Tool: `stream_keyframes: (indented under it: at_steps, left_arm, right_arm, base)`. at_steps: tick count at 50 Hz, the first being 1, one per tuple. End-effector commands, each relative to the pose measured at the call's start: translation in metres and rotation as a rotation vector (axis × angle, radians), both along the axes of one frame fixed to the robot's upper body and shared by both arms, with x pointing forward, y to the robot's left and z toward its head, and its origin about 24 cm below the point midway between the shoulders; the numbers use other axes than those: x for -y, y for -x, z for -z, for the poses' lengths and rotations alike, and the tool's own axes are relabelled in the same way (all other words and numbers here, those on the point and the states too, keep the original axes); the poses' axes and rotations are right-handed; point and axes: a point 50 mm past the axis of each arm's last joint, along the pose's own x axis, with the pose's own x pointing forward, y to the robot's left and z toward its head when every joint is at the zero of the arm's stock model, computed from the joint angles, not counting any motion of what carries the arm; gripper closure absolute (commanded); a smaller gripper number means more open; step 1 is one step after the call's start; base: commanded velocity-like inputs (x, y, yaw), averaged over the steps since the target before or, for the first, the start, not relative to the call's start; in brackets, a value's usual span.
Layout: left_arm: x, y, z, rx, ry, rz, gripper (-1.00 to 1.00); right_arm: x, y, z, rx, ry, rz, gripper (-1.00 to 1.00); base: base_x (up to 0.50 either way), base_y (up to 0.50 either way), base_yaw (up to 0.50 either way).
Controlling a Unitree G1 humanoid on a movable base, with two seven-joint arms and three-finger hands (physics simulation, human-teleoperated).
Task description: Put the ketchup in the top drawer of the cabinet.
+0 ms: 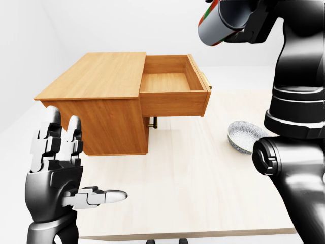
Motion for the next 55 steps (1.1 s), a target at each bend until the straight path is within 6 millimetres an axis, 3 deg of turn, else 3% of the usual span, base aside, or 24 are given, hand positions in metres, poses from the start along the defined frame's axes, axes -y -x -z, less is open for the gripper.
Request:
stream_keyframes:
  at_steps: [1, 13, 25, 36, 55]
  left_arm:
    - [0.000, 0.000, -0.001, 0.003, 0.000, 0.000, -1.00]
    - [0.000, -0.001, 0.000, 0.001, 0.000, 0.001, -1.00]
    - [0.000, -0.001, 0.000, 0.003, 0.001, 0.000, -1.00]
    - [-0.001, -0.001, -0.001, 0.009, 0.002, -0.004, -1.00]
    - [-0.003, 0.000, -0.005, 0.032, 0.003, -0.012, -1.00]
  right_arm:
    - [-0.008, -0.021, -0.014, -0.130, -0.085, -0.123, 1.00]
    - [0.001, -0.050, -0.007, -0.320, -0.192, -0.173, 1.00]
    - [0.018, -0.077, 0.014, -0.520, -0.315, -0.171, 1.00]
    - [0.022, -0.087, 0.032, -0.604, -0.347, -0.160, 1.00]
    - [0.019, -0.093, 0.043, -0.661, -0.366, -0.167, 1.00]
  base:
    - [0.00, 0.00, 0.00]
    - [0.00, 0.00, 0.00]
    - [0.00, 0.00, 0.00]
    - [0.00, 0.00, 0.00]
    - [0.00, 0.00, 0.00]
